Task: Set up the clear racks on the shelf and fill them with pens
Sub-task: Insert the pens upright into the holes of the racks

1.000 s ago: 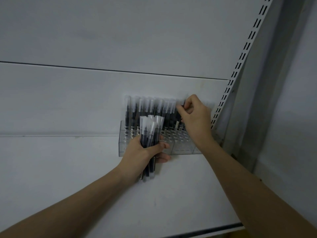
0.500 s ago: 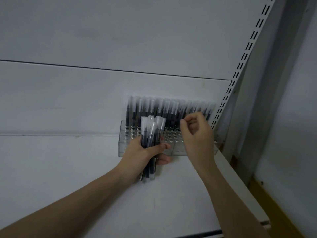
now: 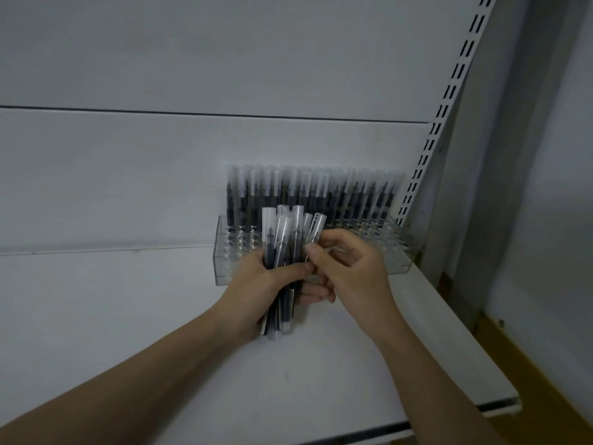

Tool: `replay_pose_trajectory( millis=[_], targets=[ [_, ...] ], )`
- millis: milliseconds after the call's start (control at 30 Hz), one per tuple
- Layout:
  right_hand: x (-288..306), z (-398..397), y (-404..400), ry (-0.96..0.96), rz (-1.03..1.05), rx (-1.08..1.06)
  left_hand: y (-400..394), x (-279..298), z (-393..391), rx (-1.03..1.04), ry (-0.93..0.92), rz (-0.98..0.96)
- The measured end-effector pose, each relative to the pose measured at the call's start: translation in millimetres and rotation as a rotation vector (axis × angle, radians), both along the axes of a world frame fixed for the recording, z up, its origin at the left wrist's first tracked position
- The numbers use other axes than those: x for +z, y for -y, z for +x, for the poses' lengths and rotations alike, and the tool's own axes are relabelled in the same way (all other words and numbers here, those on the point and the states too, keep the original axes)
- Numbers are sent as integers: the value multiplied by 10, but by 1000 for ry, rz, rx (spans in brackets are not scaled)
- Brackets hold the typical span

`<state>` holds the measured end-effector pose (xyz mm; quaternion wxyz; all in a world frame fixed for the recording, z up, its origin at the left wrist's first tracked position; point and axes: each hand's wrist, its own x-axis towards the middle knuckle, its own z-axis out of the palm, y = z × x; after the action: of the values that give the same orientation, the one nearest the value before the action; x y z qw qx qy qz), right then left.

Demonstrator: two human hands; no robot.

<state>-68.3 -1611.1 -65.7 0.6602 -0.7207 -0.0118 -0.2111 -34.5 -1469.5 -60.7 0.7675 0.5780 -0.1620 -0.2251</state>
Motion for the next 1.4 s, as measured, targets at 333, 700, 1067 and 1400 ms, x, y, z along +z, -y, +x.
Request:
replay_pose_trajectory(
  millis=[333,700,1067,1400],
  targets=[
    [14,35,143,32,214,-156,-23,3,26,57,-45,21],
    [18,36,119,47,258,-140,-21,-6,13,70,17,79],
    [314,176,394,154,203,-267,-27,-14,28,113,15,77],
    [592,499,577,197,-253,-330,-42,-8,14,137,109,123]
  ],
)
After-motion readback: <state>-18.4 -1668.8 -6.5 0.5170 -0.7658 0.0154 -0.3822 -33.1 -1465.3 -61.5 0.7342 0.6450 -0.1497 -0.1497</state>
